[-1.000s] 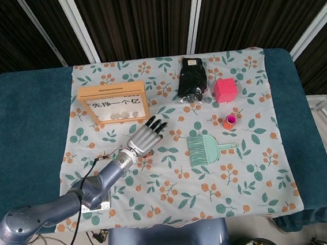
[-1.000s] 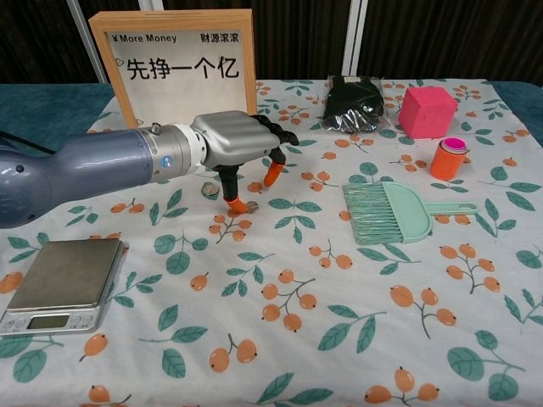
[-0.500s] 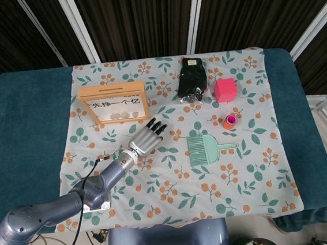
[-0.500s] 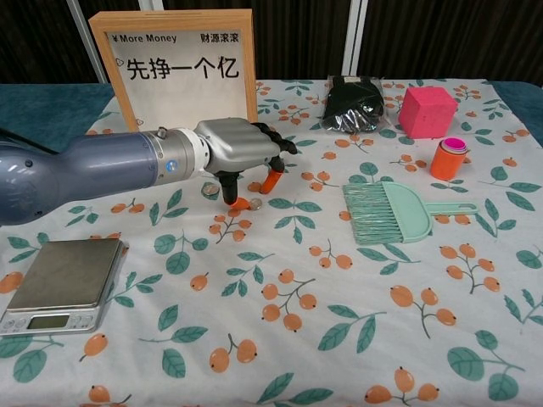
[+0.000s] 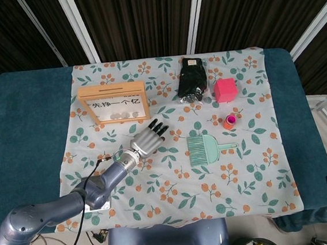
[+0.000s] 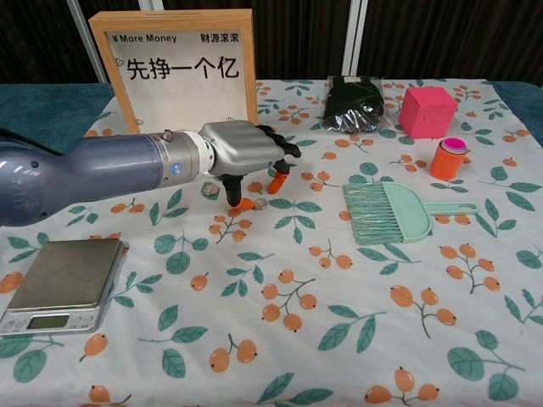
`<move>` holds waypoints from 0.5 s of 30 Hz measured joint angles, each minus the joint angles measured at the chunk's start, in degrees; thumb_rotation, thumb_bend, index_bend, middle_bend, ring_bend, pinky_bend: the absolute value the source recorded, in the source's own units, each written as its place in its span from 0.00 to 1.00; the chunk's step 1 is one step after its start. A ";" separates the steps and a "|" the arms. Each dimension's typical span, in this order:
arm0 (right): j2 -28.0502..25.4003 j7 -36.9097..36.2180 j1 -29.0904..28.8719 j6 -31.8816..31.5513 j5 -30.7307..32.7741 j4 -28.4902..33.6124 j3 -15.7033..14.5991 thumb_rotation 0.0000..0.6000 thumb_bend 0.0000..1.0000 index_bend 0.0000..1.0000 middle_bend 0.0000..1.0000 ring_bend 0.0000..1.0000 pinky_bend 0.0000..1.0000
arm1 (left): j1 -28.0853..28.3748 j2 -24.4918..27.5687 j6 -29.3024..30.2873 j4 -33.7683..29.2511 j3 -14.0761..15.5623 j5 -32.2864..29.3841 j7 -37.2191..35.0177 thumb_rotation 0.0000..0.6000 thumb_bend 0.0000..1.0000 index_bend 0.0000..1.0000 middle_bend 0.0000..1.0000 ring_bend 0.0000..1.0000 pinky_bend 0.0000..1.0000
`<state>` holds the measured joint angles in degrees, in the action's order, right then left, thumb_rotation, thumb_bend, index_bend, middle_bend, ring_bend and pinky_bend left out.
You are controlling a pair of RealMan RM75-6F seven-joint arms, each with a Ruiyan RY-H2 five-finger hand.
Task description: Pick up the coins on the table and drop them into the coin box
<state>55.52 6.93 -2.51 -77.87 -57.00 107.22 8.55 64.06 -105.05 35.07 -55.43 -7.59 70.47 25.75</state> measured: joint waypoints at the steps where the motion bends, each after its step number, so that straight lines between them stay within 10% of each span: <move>1: -0.02 0.01 0.00 -0.01 0.01 0.01 -0.01 1.00 0.39 0.16 0.06 0.02 0.00 | 0.08 -0.02 -0.23 -0.03 0.03 -0.13 0.16 1.00 0.03 0.36 0.01 0.00 0.00; 15: -0.07 0.05 -0.10 0.04 0.14 -0.01 -0.06 1.00 0.39 0.16 0.06 0.02 0.00 | 0.64 0.08 -0.88 -0.72 0.81 -0.50 1.33 1.00 0.03 0.49 0.02 0.00 0.00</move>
<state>55.45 6.98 -2.61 -77.82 -56.86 107.21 8.49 64.70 -104.97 34.19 -56.15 -6.78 69.97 27.09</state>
